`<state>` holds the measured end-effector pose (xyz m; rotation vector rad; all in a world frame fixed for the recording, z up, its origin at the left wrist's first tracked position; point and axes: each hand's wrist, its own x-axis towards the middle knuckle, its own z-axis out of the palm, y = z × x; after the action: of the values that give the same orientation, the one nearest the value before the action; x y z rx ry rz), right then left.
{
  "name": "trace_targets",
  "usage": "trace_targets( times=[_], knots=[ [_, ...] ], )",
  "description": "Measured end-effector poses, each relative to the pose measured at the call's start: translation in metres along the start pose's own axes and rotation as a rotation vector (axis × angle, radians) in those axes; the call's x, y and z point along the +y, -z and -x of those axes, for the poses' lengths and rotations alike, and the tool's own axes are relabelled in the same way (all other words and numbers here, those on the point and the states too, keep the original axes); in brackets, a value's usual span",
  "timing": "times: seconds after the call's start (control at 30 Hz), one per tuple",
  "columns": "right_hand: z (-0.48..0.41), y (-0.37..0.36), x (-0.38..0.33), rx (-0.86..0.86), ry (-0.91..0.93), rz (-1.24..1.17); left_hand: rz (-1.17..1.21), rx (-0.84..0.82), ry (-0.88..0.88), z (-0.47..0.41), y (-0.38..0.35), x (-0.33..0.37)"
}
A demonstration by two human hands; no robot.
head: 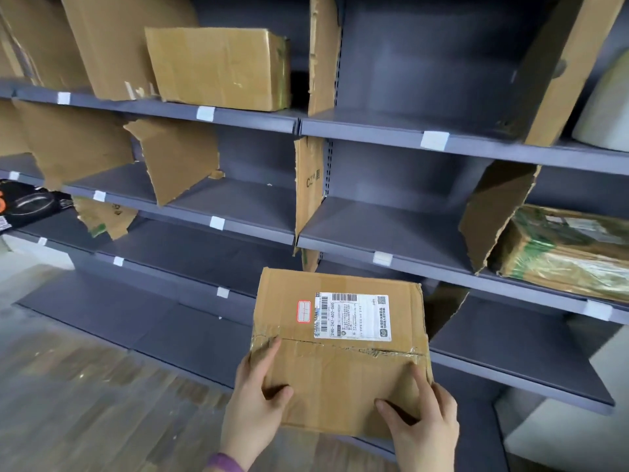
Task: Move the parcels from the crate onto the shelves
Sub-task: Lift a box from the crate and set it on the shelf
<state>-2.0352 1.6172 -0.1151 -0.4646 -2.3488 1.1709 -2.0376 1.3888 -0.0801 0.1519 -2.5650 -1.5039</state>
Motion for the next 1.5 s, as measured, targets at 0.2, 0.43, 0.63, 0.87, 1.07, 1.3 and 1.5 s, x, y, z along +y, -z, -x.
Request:
trace_targets(
  times=[0.2, 0.43, 0.63, 0.87, 1.07, 1.3, 1.5],
  knots=[
    [-0.012, -0.005, -0.008, 0.101, -0.072, 0.042, -0.001, -0.147, -0.062, -0.047, -0.005, -0.003],
    [-0.059, 0.008, -0.012, 0.166, -0.089, 0.013, 0.023, -0.196, -0.159, -0.099, -0.040, 0.027],
    [-0.123, 0.004, -0.024, 0.173, -0.003, -0.050, 0.060, -0.145, -0.189, -0.147, -0.051, 0.053],
    [-0.212, -0.012, -0.056, 0.111, 0.105, -0.049, 0.002, -0.079, -0.210, -0.230, -0.051, 0.097],
    [-0.268, -0.020, -0.066, 0.122, 0.121, 0.041, 0.009, -0.093, -0.233, -0.289, -0.072, 0.114],
    [-0.306, -0.040, -0.060, 0.097, 0.090, 0.167, -0.097, 0.000, -0.162, -0.333, -0.099, 0.118],
    [-0.341, -0.038, -0.065, 0.034, 0.121, 0.194, -0.190, -0.022, -0.129, -0.363, -0.107, 0.136]
  ],
)
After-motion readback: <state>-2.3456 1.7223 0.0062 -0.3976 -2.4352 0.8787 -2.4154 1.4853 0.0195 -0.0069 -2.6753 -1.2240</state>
